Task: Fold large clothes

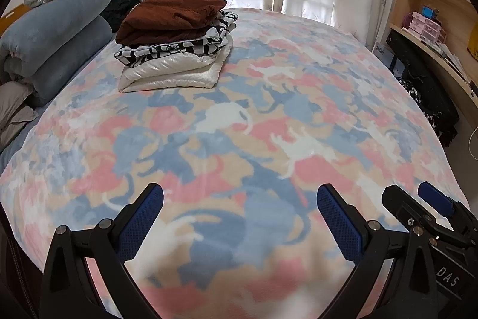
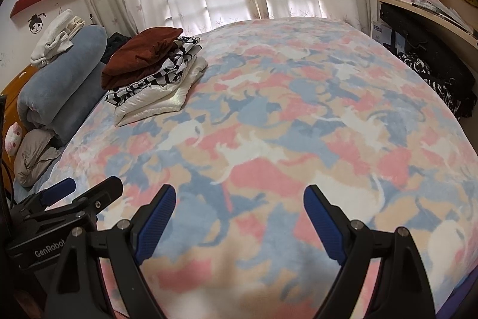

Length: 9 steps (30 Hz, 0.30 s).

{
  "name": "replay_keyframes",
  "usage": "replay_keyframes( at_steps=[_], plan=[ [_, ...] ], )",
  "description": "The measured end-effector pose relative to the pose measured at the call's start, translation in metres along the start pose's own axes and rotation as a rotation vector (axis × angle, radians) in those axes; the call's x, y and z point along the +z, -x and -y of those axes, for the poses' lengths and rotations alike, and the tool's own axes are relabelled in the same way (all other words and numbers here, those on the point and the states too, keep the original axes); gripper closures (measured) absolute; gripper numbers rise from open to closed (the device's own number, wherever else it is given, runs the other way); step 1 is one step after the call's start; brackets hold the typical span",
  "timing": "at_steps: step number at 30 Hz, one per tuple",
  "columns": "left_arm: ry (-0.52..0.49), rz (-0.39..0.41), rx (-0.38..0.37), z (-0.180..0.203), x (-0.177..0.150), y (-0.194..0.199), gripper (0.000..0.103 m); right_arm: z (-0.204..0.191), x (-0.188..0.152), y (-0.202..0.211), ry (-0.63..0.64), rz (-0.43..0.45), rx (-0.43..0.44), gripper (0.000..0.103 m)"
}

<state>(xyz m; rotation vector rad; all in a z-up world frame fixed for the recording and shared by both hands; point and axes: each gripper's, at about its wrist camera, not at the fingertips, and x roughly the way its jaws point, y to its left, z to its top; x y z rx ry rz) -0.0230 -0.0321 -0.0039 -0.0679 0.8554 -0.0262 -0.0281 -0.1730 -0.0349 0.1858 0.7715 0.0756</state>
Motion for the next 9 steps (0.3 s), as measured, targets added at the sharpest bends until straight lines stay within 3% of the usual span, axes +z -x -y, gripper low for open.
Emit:
replay_keyframes(
  at_steps=[9],
  plan=[
    [0.003,-0.009,0.0,-0.0008,-0.0053,0.0048,0.001,0.003,-0.0015,-0.0004,0.001,-0.004,0.0,0.015]
  ],
)
